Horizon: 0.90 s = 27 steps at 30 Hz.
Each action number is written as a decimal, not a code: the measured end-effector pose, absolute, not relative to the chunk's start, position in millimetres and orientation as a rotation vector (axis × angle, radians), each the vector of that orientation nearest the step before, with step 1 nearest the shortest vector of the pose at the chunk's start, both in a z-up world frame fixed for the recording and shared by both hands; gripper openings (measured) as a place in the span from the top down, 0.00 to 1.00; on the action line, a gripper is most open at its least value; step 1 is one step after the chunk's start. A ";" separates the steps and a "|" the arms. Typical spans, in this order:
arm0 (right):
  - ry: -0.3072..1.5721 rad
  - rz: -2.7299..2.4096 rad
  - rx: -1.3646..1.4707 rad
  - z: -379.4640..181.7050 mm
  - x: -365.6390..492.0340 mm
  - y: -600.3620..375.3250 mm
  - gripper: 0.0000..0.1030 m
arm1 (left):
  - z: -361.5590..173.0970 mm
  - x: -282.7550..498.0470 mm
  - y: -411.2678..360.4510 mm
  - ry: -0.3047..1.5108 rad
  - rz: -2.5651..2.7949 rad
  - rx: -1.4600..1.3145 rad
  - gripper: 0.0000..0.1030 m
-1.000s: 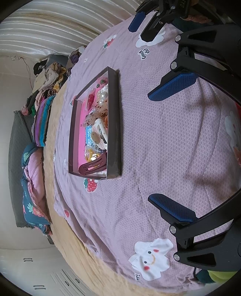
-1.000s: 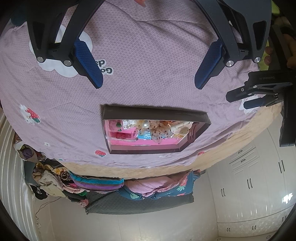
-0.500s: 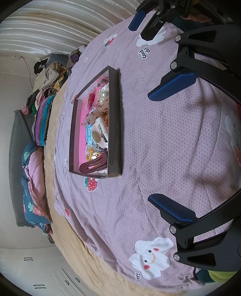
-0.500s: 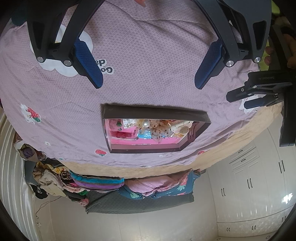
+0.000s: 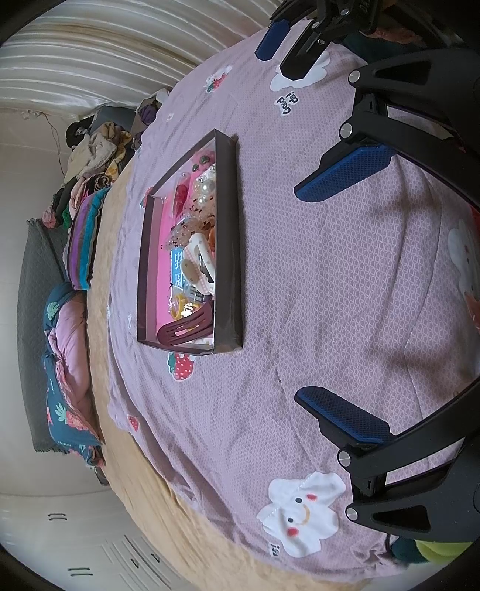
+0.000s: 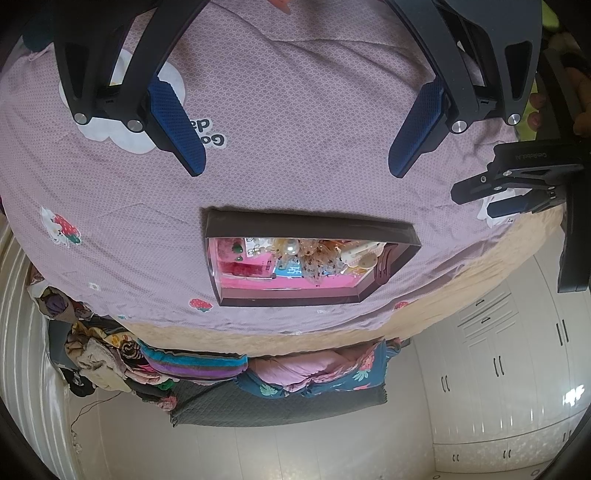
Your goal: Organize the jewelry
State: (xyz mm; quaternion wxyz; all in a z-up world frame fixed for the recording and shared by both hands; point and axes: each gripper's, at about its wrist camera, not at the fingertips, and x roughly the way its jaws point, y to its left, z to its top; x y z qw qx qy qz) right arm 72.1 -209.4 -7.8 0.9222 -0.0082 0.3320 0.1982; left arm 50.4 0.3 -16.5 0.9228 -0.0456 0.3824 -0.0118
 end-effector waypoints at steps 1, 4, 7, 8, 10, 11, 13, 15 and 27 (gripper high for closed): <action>0.682 0.407 -0.018 -7.8 72.0 -209.4 0.04 | -16.5 50.5 -0.3 0.786 -0.025 -0.095 0.09; 0.682 0.407 -0.017 -7.8 72.2 -209.4 0.04 | -16.4 49.8 1.2 0.785 -0.023 -0.095 0.09; 0.683 0.406 -0.016 -7.7 72.3 -209.4 0.04 | -16.4 50.1 -0.2 0.785 -0.022 -0.095 0.09; 0.684 0.406 -0.015 -7.5 72.1 -209.5 0.04 | -16.3 49.6 1.8 0.785 -0.021 -0.094 0.09; 0.683 0.407 -0.015 -7.8 71.6 -209.1 0.04 | -16.1 49.8 1.2 0.785 -0.023 -0.096 0.09; 0.682 0.406 -0.016 -7.7 71.5 -209.0 0.04 | -16.1 50.1 0.2 0.784 -0.022 -0.095 0.09; 0.684 0.407 -0.017 -7.9 71.9 -209.1 0.04 | -16.3 50.2 0.7 0.786 -0.022 -0.094 0.09; 0.684 0.406 -0.016 -7.8 72.2 -209.1 0.04 | -15.9 50.1 1.2 0.785 -0.024 -0.096 0.09; 0.687 0.406 -0.024 -10.8 71.4 -207.6 0.04 | -15.7 45.5 4.7 0.767 -0.032 -0.098 0.09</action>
